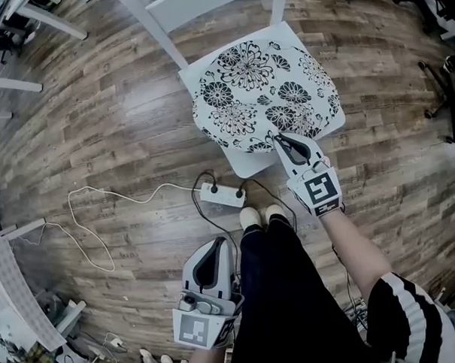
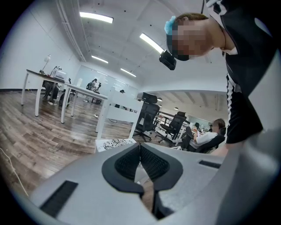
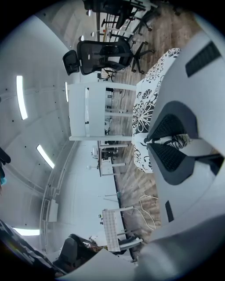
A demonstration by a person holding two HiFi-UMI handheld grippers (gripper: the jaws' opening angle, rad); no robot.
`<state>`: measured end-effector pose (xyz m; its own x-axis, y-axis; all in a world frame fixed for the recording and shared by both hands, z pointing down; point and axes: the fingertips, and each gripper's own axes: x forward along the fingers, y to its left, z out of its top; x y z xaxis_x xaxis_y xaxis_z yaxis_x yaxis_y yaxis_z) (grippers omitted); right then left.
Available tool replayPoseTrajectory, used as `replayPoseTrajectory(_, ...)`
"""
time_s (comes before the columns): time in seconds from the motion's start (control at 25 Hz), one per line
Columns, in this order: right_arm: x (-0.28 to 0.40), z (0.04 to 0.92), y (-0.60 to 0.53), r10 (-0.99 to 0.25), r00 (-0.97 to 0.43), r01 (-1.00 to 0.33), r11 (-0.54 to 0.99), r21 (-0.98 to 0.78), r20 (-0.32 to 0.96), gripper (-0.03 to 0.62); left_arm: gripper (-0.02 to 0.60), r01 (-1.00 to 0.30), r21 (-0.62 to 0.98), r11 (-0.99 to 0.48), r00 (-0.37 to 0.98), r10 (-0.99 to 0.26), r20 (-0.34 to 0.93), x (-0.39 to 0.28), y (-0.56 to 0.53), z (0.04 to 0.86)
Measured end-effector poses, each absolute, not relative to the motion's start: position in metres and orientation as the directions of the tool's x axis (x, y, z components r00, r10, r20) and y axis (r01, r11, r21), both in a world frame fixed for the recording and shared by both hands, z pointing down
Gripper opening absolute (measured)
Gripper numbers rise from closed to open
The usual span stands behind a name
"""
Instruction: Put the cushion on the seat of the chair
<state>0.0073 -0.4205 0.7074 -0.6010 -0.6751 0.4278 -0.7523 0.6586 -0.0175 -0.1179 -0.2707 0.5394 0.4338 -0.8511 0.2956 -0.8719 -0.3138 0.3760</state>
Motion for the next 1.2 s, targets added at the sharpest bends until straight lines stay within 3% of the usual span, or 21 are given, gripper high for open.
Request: replayPoseTrajectory(1.2, 0.014, 0.767, -0.416, -0.654, -0.547, -0.801, 0.591, -0.098, 0.523, 0.037, 0.006, -0.866, 0.403, -0.295, 0.434, -0.844, 0.315, -0.112, -0.248, 0.559)
